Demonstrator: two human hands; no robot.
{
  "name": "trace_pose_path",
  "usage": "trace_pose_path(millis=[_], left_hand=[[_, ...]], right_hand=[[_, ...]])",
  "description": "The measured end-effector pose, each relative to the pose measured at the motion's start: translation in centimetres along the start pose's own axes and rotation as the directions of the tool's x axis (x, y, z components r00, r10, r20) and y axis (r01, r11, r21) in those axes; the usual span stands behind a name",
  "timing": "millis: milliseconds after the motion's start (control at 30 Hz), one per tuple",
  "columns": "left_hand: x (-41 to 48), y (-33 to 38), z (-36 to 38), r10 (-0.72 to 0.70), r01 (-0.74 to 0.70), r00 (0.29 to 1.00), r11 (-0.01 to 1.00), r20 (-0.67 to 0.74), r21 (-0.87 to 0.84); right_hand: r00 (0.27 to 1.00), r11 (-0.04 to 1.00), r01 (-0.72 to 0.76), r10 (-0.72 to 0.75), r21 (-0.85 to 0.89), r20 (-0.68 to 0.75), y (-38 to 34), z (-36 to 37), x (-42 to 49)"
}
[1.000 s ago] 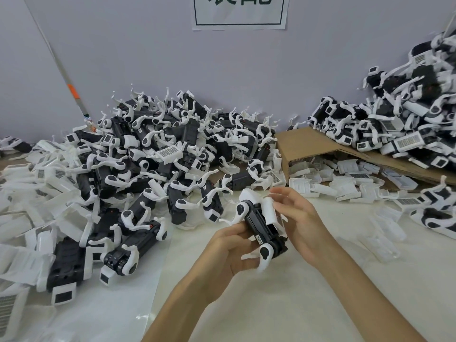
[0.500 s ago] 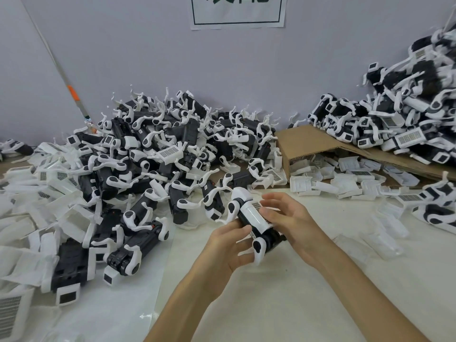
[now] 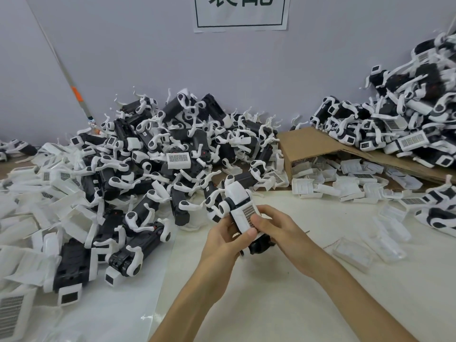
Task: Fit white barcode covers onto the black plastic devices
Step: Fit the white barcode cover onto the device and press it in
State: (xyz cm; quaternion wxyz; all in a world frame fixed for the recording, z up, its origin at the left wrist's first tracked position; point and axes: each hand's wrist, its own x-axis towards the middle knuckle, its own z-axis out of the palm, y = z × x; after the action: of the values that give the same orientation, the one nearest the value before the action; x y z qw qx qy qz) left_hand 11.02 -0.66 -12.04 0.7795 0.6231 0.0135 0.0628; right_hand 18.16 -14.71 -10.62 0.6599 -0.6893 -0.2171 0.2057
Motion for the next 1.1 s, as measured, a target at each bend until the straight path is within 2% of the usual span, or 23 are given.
trace_pose_path(millis=[267,433,500,600,700,767,833,967,1100], left_hand=[[0.0,-0.2,-0.2,0.024,-0.023,0.998,1.000,0.056,-0.016],[0.1,-0.3,-0.2,0.069,-0.070,0.997,0.997,0.045,0.013],[0.3,-0.6,-0.1,0.095,-0.095,0.995,0.994,0.009,0.057],[0.5,-0.9,0.1,0.174,-0.143,0.976,0.965,-0.130,0.221],[0.7,-1.5,-0.5,0.356,-0.197,0.917,0.794,-0.178,0.574],[0.8,-1.6,-0.8,0.409,-0.201,0.901,0.689,-0.145,0.696],[0.8,-1.6,-0.8,0.419,-0.199,0.899,0.650,-0.126,0.734],[0.8,-1.6,-1.1,0.478,-0.231,0.874,0.566,-0.086,0.791],[0.5,-1.1,-1.1,0.580,-0.290,0.813,0.317,0.058,0.903]], right_hand=[[0.992,0.993,0.095,-0.088,0.072,-0.095,0.2,0.9,-0.4],[0.991,0.991,0.119,-0.115,0.060,-0.072,0.2,1.0,-0.3],[0.987,0.989,0.143,-0.145,-0.038,-0.075,0.5,1.1,-0.2],[0.941,0.913,0.247,-0.306,-0.325,-0.145,0.9,1.1,-0.2],[0.875,0.782,0.379,-0.477,-0.495,-0.085,1.1,0.5,-0.3],[0.855,0.729,0.432,-0.519,-0.531,-0.017,1.2,0.2,-0.3],[0.863,0.735,0.438,-0.504,-0.517,0.014,1.1,0.2,-0.3],[0.866,0.744,0.419,-0.500,-0.520,-0.016,1.0,0.2,-0.3],[0.884,0.825,0.373,-0.455,-0.425,-0.108,1.0,0.6,-0.3]])
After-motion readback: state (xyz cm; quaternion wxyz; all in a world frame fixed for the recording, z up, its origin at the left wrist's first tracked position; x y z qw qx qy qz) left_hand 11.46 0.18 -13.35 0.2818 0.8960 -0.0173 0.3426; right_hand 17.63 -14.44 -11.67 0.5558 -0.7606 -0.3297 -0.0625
